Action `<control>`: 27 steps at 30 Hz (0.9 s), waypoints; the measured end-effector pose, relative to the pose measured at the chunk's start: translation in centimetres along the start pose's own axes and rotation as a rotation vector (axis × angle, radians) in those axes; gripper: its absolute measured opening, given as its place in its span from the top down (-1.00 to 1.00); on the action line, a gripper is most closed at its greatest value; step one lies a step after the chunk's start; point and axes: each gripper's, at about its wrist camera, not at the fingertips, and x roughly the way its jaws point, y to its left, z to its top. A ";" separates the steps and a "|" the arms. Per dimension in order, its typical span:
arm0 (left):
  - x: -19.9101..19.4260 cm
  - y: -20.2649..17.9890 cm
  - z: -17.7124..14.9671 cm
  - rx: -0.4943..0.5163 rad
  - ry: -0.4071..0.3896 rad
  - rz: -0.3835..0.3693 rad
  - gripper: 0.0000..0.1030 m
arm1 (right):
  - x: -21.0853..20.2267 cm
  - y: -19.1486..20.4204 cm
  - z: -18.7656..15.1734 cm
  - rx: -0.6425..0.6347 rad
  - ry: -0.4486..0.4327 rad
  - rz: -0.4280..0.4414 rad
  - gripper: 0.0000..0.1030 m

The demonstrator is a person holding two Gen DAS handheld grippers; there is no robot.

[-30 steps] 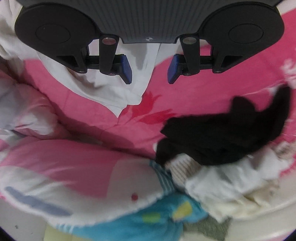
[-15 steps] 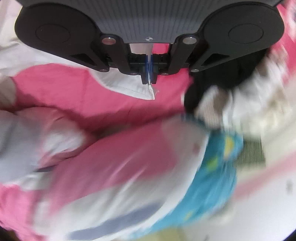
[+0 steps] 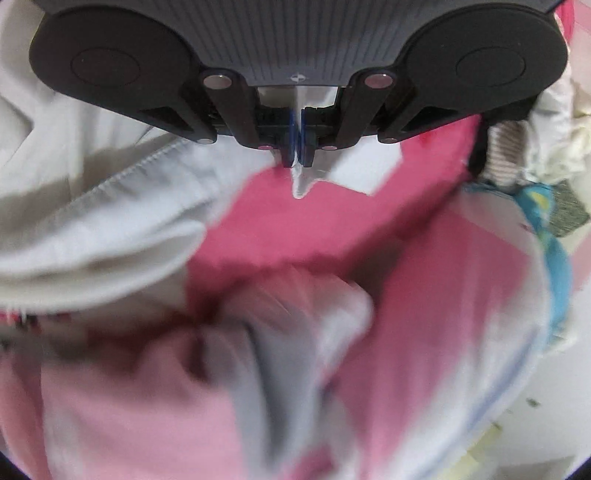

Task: Fold clothes

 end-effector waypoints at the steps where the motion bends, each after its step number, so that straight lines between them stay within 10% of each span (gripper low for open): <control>1: 0.0 0.0 0.0 0.001 -0.001 0.000 0.50 | -0.2 -0.4 0.1 0.028 0.003 0.007 0.91; 10: 0.0 -0.4 -0.1 0.015 -0.012 0.018 0.50 | -12.4 1.2 0.9 -0.128 -0.034 -0.101 0.66; 17: -0.3 -0.8 -0.3 0.026 -0.025 0.038 0.50 | -17.6 9.7 -10.8 -0.573 0.210 -0.052 0.66; 23: -0.7 -0.7 -0.5 0.032 -0.036 0.035 0.50 | -19.1 8.9 -17.4 -0.495 0.245 -0.072 0.09; 27: -0.9 -0.3 -0.5 0.016 -0.039 0.025 0.50 | -19.9 7.1 -19.5 -0.452 0.240 -0.080 0.59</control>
